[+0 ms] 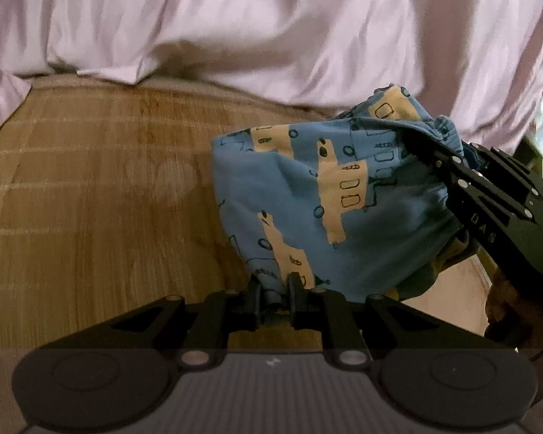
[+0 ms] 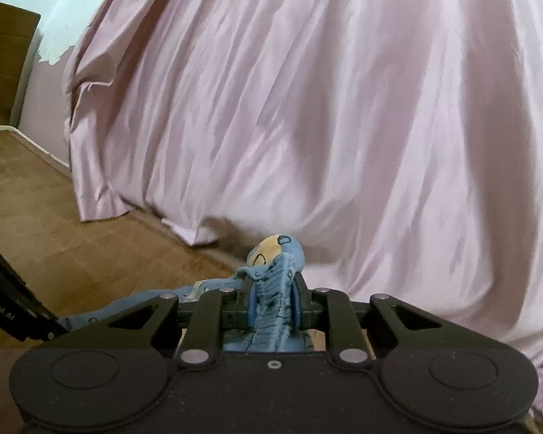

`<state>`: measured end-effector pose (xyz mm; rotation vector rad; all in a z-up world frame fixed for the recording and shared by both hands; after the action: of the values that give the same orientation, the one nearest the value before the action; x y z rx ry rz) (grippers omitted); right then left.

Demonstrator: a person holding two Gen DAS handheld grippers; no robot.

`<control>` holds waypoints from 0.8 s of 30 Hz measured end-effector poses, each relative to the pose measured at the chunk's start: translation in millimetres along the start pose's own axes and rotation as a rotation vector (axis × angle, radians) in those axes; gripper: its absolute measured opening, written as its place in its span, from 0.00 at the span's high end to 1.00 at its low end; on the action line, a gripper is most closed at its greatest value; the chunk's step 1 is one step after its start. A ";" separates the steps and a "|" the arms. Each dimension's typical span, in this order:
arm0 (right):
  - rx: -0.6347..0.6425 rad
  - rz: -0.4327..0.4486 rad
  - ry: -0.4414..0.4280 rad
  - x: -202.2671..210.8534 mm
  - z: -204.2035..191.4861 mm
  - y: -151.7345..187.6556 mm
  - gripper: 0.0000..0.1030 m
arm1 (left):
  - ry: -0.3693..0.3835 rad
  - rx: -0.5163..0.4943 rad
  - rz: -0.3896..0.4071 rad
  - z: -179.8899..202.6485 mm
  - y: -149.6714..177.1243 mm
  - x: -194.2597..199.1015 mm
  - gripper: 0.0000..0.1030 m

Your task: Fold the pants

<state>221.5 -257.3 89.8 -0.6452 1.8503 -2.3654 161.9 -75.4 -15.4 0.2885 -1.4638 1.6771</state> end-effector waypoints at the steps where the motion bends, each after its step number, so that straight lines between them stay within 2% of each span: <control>1: 0.001 0.005 -0.003 -8.1 3.0 -5.6 0.81 | 0.000 0.004 0.013 -2.6 -7.4 -1.0 0.85; 5: -0.011 0.003 -0.020 -45.7 17.8 -14.5 0.81 | -0.017 0.016 0.041 -15.7 -35.4 -15.1 0.85; 8: -0.018 -0.047 -0.030 -79.1 28.2 -0.8 0.81 | -0.041 0.016 0.045 -25.0 -48.9 -37.4 0.85; 11: -0.044 -0.122 -0.052 -116.4 38.4 28.6 0.81 | -0.076 0.020 0.012 -37.1 -51.0 -70.6 0.85; 15: -0.048 -0.255 -0.049 -156.4 48.6 90.4 0.78 | -0.138 -0.015 -0.089 -51.4 -36.8 -113.6 0.83; 16: -0.051 -0.282 -0.037 -162.0 52.4 103.2 0.76 | -0.135 -0.023 -0.072 -52.3 -34.1 -114.7 0.81; 17: -0.063 -0.288 -0.031 -164.0 56.8 112.8 0.71 | -0.136 -0.032 -0.070 -51.6 -33.4 -114.6 0.80; 19: -0.089 -0.260 -0.009 -160.0 64.8 118.8 0.47 | -0.153 -0.036 -0.082 -50.3 -34.0 -114.3 0.74; 20: -0.086 -0.255 0.028 -159.5 68.5 118.3 0.24 | -0.156 -0.038 -0.092 -49.1 -34.5 -114.6 0.74; 21: -0.080 -0.246 0.059 -158.0 71.4 118.6 0.12 | -0.164 -0.047 -0.101 -48.2 -35.2 -114.4 0.71; 23: -0.084 -0.252 0.097 -154.4 79.0 117.7 0.11 | -0.193 -0.067 -0.110 -49.0 -37.7 -114.0 0.61; 24: -0.103 -0.264 0.108 -149.9 83.0 116.1 0.10 | -0.210 -0.061 -0.116 -52.0 -38.7 -114.6 0.49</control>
<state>365.0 -318.7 -46.1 -0.8354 2.0588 -2.5228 276.6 -82.8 -79.6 0.5186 -1.6168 1.5424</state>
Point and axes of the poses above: each gripper's, at about its wrist camera, not at the fingertips, and x roughly against the way its jaws point, z to its right, y to its underside, the point moved 6 cm from there along -x, roughly the way its jaws point, and after that the axes turned 9 degrees about -x, right-handed, at the moved point
